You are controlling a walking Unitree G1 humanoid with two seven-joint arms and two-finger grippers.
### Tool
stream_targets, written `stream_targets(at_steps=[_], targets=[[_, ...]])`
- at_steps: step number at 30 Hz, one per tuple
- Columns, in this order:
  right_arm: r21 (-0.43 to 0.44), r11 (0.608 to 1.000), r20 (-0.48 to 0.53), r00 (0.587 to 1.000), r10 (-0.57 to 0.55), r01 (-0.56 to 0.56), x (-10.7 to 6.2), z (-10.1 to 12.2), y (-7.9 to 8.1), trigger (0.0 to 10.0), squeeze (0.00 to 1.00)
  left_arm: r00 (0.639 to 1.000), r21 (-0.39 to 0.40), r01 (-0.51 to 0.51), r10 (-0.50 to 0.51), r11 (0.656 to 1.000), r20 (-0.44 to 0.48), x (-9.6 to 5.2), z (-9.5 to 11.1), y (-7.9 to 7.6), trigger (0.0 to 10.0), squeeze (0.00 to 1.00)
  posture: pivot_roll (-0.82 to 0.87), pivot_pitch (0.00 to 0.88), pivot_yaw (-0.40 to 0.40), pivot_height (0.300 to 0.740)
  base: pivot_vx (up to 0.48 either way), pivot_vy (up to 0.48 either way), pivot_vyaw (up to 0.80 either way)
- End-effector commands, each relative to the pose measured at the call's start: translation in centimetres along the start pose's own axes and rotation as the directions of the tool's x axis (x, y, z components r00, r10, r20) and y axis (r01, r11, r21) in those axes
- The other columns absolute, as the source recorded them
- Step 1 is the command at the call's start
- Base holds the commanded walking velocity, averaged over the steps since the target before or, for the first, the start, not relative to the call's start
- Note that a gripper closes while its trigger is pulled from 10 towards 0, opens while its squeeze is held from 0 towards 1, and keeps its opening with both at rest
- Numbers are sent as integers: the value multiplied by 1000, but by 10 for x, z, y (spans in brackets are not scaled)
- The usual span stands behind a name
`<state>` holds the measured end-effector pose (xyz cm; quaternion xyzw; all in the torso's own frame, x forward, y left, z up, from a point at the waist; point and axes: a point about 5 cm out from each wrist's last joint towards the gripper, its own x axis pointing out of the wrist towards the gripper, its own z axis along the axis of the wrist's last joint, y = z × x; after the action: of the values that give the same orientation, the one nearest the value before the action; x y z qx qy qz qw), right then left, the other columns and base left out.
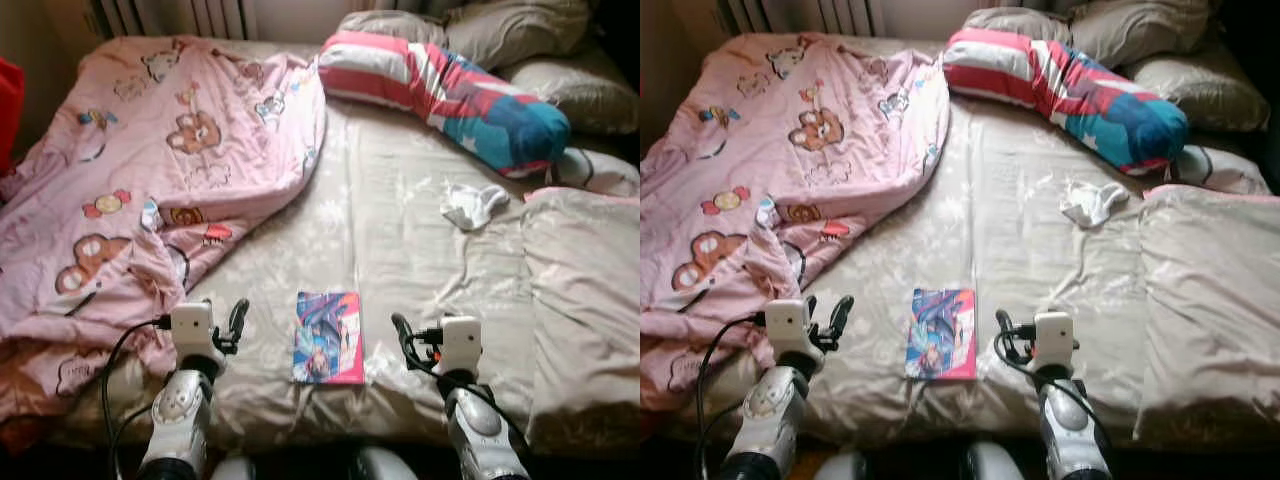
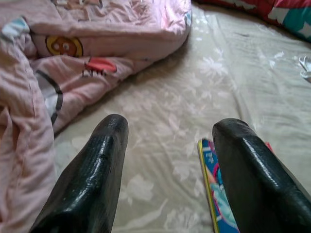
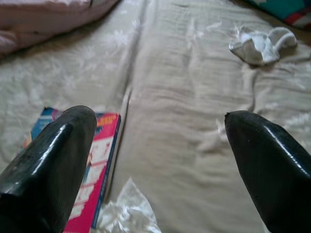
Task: Clean up the room
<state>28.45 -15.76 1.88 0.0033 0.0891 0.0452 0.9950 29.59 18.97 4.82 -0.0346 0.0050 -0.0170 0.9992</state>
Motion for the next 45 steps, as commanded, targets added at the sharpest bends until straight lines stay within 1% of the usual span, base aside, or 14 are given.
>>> stream_targets(at_steps=[1,11,16,19,22,29,33,34,36,38,43,45], targets=[[4,1000,-35,999,-5,5,-4,-6,-2,10000,0,1000,-2,-1,0,1000,-18,-4,-4,0,10000,0,-24,240,-62,640,0,0,0],[8,1000,-57,998,10,-9,-3,-8,0,10000,0,999,-5,15,-15,1000,-31,-4,-5,-5,10000,0,-24,245,-61,640,0,0,0],[-4,1000,-92,996,14,-14,-2,-12,1,10000,0,999,-6,30,-30,1000,-42,-5,-6,-7,10000,0,-24,231,-55,640,0,0,0],[8,1000,-67,998,9,-9,-3,-10,1,10000,0,998,-5,36,-36,999,-44,-4,-6,-8,10000,0,-22,222,-51,640,0,0,0],[9,1000,-68,998,9,-9,-2,-9,2,10000,0,998,-3,41,-42,999,-44,-3,-5,-9,10000,0,-22,219,-50,640,0,0,0],[10,1000,-83,997,12,-11,-1,-9,1,10000,0,998,-5,52,-52,999,-42,-1,-2,-11,10000,0,-20,235,-50,640,0,0,0],[16,1000,-110,994,-9,11,-1,-13,-1,10000,0,997,-7,56,-56,998,-43,-1,-3,-11,10000,0,-19,240,-48,640,0,0,0],[10,1000,-141,990,-4,6,0,-15,-1,10000,0,997,-8,56,-57,998,-44,-1,-3,-11,10000,0,-19,242,-47,635,0,0,0],[7,1000,-128,992,-1,2,0,-14,0,10000,0,997,-7,57,-58,998,-46,-1,-3,-11,10000,0,-17,244,-46,625,0,0,0],[19,1000,-104,995,-6,8,0,-12,0,10000,0,997,-7,59,-59,998,-46,-1,-2,-11,10000,0,-17,245,-46,625,0,0,0],[35,999,-108,994,-24,28,1,-11,-2,10000,0,997,-7,60,-61,998,-45,0,-1,-12,10000,0,-16,251,-43,625,0,0,0],[80,993,-140,987,-80,92,3,-12,-9,10000,0,997,-7,68,-68,998,-43,1,0,-14,10000,0,-15,255,-41,625,0,0,0]])
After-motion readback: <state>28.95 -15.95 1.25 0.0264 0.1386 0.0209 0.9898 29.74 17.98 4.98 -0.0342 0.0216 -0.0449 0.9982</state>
